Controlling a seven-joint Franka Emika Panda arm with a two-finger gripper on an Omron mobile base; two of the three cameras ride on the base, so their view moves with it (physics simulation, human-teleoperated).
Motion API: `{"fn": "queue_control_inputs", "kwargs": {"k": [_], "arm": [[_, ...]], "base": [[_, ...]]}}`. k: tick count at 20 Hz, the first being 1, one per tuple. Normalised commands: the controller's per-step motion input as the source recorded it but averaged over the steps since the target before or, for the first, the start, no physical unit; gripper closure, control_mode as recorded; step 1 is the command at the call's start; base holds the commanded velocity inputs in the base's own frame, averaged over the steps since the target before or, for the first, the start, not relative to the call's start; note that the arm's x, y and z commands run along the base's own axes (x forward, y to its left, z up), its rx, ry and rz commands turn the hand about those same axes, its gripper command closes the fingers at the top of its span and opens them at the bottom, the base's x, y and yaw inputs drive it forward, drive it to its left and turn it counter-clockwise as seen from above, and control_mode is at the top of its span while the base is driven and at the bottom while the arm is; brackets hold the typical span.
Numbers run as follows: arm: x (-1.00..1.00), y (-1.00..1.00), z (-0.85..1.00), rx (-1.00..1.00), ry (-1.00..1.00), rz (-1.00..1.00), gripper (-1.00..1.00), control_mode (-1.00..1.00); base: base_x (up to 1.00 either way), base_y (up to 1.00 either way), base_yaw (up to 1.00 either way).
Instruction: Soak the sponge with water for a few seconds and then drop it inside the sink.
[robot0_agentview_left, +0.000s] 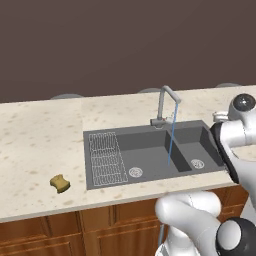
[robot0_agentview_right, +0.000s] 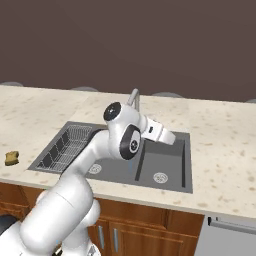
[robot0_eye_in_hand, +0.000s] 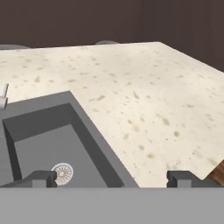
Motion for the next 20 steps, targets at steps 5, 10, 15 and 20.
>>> {"fn": "queue_control_inputs", "kwargs": {"k": [5, 10, 15, 20], "arm": [[-0.49, 0.19, 0.1, 0.0, -0.07, 0.0, -1.0, -1.0], [-0.38, 0.13, 0.48, 0.05, 0.03, 0.02, -1.0, -1.0], [-0.16, 0.17, 0.47, 0.16, 0.18, 0.0, -1.0, -1.0], [-0.04, 0.4, 0.2, 0.16, 0.29, 0.0, -1.0, -1.0]], "base": [[0.0, 0.0, 0.0], [0.0, 0.0, 0.0], [0.0, 0.0, 0.0], [0.0, 0.0, 0.0]]}}
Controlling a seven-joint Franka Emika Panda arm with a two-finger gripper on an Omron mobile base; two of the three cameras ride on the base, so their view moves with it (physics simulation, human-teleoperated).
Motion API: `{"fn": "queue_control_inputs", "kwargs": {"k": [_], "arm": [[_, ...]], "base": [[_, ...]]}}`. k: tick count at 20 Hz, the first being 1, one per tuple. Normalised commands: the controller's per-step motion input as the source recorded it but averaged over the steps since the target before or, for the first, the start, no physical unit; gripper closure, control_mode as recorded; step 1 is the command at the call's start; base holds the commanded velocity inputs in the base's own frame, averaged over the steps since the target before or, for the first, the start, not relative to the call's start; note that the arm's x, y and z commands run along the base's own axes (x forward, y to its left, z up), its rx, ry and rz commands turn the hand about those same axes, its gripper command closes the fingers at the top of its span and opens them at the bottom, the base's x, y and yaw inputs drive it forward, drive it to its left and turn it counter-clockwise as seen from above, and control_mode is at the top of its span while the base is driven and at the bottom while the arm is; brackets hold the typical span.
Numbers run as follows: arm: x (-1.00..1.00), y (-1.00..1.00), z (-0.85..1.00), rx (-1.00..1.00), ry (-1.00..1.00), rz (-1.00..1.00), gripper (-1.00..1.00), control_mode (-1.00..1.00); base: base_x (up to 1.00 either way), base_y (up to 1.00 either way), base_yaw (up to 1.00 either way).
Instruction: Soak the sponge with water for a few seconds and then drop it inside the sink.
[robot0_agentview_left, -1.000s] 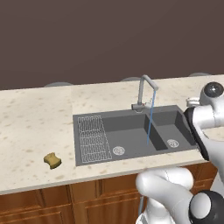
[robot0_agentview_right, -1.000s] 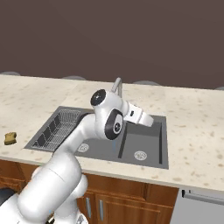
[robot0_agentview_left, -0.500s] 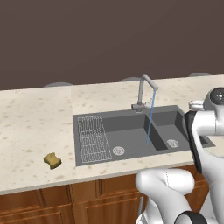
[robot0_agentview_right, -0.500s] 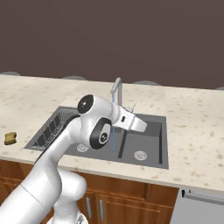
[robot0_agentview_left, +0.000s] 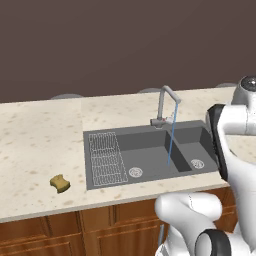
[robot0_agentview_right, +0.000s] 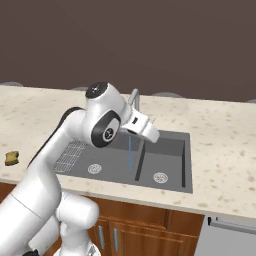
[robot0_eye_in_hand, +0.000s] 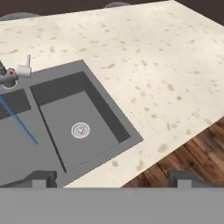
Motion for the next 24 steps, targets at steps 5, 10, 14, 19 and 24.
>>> {"fn": "queue_control_inputs", "kwargs": {"k": [5, 10, 14, 19, 24], "arm": [[-0.3, 0.52, -0.15, 0.04, 0.08, 0.05, -1.0, -1.0], [-0.27, 0.53, -0.35, 0.0, -0.07, 0.13, -1.0, -1.0], [0.0, 0.64, -0.36, 0.0, -0.08, 0.16, -1.0, -1.0], [0.17, 0.75, -0.08, 0.02, 0.0, 0.15, -1.0, -1.0], [0.32, 0.8, 0.0, 0.08, 0.01, 0.11, -1.0, -1.0]], "base": [[0.0, 0.0, 0.0], [0.0, 0.0, 0.0], [0.0, 0.0, 0.0], [0.0, 0.0, 0.0], [0.0, 0.0, 0.0]]}}
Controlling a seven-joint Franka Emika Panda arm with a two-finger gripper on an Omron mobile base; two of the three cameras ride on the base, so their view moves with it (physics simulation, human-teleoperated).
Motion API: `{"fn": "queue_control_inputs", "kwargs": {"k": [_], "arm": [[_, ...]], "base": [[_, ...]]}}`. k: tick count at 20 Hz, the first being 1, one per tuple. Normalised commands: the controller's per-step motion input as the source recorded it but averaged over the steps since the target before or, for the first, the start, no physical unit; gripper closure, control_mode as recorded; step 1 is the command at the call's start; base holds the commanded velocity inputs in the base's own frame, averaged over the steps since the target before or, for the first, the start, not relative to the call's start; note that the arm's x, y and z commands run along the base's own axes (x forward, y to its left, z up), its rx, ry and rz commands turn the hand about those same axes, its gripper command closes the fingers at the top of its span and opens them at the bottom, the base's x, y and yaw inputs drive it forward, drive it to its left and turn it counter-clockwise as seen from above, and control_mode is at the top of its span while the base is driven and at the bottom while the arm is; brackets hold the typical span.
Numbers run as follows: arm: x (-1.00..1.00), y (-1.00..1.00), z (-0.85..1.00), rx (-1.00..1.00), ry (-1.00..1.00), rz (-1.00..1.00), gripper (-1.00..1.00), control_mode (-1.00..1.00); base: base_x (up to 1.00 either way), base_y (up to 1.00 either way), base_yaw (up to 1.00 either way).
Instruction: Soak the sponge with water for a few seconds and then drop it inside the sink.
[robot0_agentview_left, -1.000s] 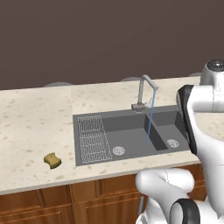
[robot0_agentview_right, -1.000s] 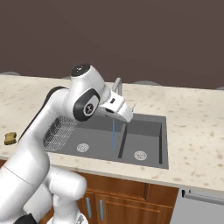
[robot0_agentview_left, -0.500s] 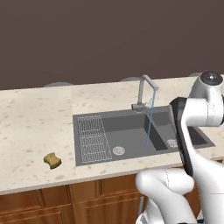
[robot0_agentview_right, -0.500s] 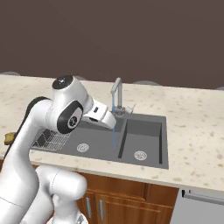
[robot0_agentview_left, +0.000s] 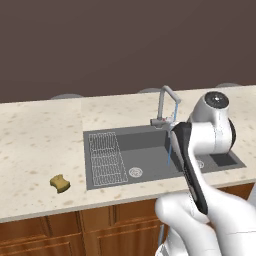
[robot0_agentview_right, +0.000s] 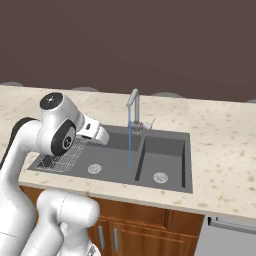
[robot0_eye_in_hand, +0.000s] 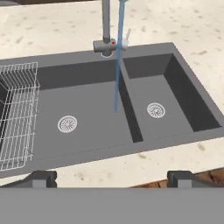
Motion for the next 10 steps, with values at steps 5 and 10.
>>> {"fn": "queue_control_inputs", "kwargs": {"k": [5, 10], "arm": [[0.43, 0.8, 0.0, 0.09, 0.04, 0.08, -1.0, -1.0], [0.31, 0.77, 0.06, 0.08, 0.11, 0.06, -1.0, -1.0]], "base": [[0.0, 0.0, 0.0], [0.0, 0.0, 0.0]]}}
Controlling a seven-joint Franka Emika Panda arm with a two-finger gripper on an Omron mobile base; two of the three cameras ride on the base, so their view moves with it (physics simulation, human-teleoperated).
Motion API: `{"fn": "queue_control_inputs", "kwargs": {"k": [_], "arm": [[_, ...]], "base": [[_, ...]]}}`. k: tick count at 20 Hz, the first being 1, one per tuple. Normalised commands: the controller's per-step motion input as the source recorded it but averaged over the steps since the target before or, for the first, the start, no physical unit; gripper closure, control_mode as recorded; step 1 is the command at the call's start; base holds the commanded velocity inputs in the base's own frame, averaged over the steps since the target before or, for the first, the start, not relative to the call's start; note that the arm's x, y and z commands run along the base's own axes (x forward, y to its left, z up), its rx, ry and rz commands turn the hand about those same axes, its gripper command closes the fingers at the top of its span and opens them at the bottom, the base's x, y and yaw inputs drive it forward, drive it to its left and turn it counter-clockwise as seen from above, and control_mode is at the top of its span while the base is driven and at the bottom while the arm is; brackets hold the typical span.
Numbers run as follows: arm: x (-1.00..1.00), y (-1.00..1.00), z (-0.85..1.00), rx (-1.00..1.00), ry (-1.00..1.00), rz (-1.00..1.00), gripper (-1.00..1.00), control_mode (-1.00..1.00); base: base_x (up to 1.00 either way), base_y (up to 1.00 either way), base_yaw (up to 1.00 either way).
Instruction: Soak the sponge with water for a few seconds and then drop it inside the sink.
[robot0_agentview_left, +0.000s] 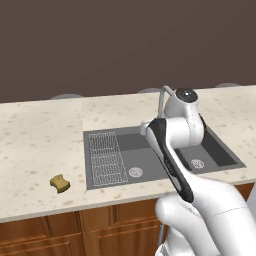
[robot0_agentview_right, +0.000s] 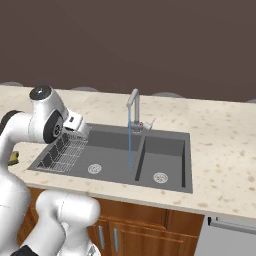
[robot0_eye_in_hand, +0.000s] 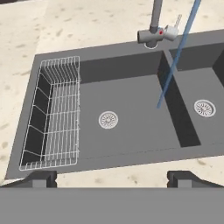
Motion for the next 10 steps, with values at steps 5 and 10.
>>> {"fn": "queue_control_inputs", "kwargs": {"k": [5, 10], "arm": [[0.23, 0.71, 0.01, 0.03, 0.15, 0.05, -1.0, -1.0], [0.25, 0.62, 0.0, 0.0, 0.17, 0.04, -1.0, -1.0]], "base": [[0.0, 0.0, 0.0], [0.0, 0.0, 0.0]]}}
